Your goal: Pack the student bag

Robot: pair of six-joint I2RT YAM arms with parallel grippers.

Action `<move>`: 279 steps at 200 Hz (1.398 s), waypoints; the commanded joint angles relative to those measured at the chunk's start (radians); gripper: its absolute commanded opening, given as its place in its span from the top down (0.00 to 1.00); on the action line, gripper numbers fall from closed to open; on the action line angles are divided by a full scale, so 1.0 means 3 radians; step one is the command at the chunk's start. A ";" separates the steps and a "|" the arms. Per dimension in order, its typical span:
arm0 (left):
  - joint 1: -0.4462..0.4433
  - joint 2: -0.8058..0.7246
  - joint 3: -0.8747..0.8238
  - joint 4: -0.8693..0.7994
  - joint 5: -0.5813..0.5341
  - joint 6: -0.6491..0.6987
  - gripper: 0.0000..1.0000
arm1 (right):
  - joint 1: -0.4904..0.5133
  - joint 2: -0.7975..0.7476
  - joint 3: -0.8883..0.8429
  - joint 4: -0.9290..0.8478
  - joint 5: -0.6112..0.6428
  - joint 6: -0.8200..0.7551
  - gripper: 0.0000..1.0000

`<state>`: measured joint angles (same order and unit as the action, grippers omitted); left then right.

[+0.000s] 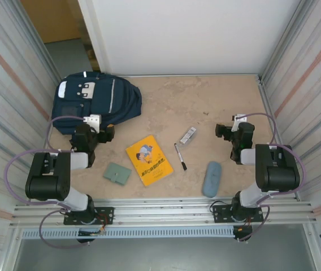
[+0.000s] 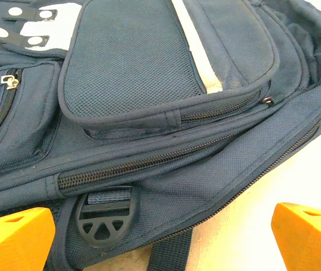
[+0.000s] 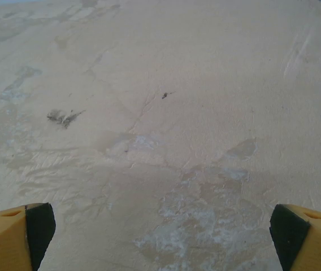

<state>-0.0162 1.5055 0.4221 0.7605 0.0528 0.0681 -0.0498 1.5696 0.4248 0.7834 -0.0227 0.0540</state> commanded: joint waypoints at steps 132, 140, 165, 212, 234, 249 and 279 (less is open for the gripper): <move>-0.0023 0.0018 -0.0034 0.0109 0.0008 0.0070 0.01 | 0.0004 -0.0096 -0.0022 0.0006 0.0020 0.0101 0.01; -0.0023 0.0018 -0.0037 0.0109 0.0005 0.0070 0.01 | 0.0005 -0.0097 -0.0025 0.0005 0.0021 0.0102 0.01; -0.0023 0.0019 -0.0037 0.0109 0.0004 0.0069 0.01 | 0.0010 -0.0098 -0.0024 0.0002 0.0037 0.0099 0.01; -0.0005 0.0023 -0.0028 0.0090 0.0014 0.0052 0.01 | 0.0008 -0.0097 -0.0025 0.0005 0.0025 0.0096 0.01; 0.0006 0.0024 -0.0029 0.0092 0.0031 0.0045 0.01 | 0.0012 -0.0098 -0.0025 0.0003 0.0032 0.0098 0.01; 0.0003 0.0026 -0.0026 0.0089 0.0038 0.0045 0.01 | 0.0009 -0.0094 -0.0024 0.0002 0.0031 0.0096 0.01; 0.0034 0.0002 -0.0025 0.0072 -0.0033 -0.0015 0.01 | 0.0000 -0.0093 -0.0020 -0.0002 0.0018 0.0107 0.01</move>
<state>-0.0132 1.5059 0.4221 0.7605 0.0566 0.0673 -0.0502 1.5696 0.4248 0.7834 -0.0231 0.0711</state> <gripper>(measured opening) 0.988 0.992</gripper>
